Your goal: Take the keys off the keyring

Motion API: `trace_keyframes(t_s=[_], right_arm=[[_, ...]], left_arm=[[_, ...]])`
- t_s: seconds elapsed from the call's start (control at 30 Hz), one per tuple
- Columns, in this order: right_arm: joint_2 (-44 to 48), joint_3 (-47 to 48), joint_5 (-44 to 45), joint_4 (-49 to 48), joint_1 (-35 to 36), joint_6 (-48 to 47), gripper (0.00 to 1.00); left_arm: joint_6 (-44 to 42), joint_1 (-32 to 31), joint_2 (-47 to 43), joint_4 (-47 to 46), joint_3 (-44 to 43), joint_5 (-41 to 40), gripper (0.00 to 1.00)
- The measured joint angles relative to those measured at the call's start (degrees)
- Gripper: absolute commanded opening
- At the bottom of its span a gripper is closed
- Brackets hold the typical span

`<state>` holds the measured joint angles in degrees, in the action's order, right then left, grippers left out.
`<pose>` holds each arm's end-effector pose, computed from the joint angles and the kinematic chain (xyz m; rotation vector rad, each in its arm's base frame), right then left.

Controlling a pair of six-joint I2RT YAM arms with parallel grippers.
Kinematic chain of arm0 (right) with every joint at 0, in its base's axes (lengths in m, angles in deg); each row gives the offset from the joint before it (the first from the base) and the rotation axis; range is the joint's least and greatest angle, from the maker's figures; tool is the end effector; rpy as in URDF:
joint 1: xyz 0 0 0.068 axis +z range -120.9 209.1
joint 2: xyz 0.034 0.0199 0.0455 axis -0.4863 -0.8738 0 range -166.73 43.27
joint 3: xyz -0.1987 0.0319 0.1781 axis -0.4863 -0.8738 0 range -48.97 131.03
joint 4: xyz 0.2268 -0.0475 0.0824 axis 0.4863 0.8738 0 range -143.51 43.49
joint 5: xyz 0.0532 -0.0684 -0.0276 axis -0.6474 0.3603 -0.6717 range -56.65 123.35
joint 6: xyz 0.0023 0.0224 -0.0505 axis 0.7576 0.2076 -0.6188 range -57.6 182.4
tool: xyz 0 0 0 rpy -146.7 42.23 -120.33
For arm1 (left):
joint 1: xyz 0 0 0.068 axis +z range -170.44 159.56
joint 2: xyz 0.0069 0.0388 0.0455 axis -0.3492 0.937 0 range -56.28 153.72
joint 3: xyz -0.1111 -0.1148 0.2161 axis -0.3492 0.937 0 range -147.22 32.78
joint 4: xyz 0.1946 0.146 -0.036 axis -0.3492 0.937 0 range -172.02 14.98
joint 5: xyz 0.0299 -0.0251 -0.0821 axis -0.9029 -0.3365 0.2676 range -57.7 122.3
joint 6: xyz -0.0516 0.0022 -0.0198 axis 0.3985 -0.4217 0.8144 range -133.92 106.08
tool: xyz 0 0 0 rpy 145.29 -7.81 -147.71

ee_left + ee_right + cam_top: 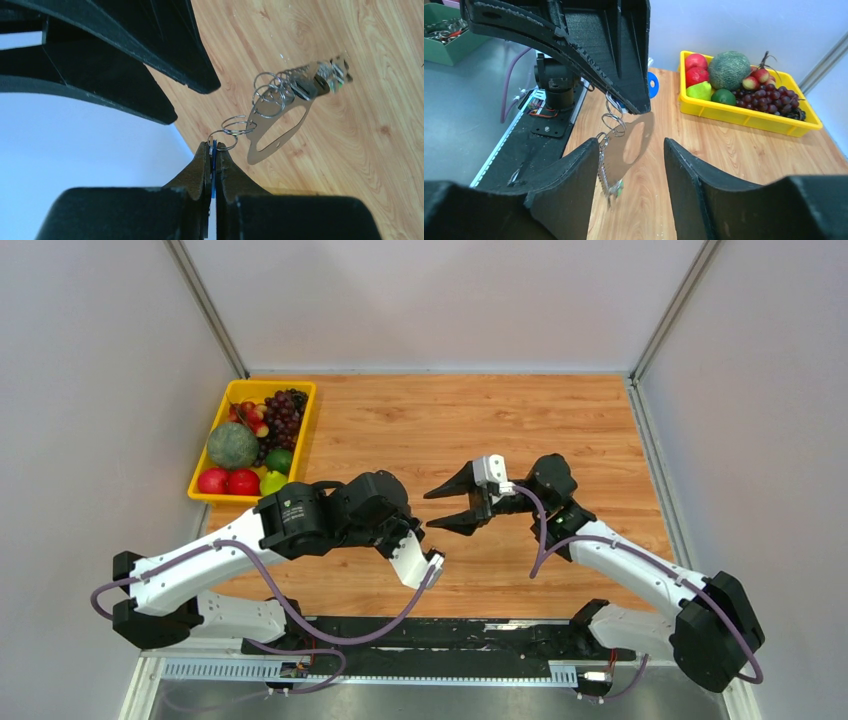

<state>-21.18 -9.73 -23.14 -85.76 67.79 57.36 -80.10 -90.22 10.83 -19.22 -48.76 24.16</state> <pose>0.1632 0.1710 0.3166 -1.2984 0.9727 1.1669 0.0738 -0.1849 0.3847 2.2076 0.9632 0.1426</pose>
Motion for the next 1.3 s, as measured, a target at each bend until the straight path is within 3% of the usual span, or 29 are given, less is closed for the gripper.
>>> trace_keyframes(t_s=[0.33,0.53,0.63,0.8,1.1,1.3], right_arm=[[-3.39,1.73,-1.99,0.04,2.51,0.37,0.53],[-4.52,2.34,-2.67,0.24,3.41,0.48,0.44],[-5.14,2.54,-3.06,0.44,3.85,0.52,0.36],[-6.32,3.32,-4.09,1.57,4.44,0.7,0.0],[-6.71,5.25,-4.81,5.42,4.57,0.57,0.0],[-6.71,6.14,-1.97,8.9,4.72,1.79,0.0]], left_arm=[[-0.04,0.0,0.66,-0.02,-0.11,1.84,0.0],[-0.09,-0.02,0.66,-0.42,-0.26,2.51,0.0],[-0.15,-0.11,0.66,-0.94,-0.26,2.69,0.0],[-0.17,-0.37,0.66,-1.33,-0.26,2.71,0.0],[-0.15,-0.35,0.04,-0.55,-0.11,1.25,0.0],[0.92,-0.48,-3.8,-2.82,4.66,0.7,0.0]])
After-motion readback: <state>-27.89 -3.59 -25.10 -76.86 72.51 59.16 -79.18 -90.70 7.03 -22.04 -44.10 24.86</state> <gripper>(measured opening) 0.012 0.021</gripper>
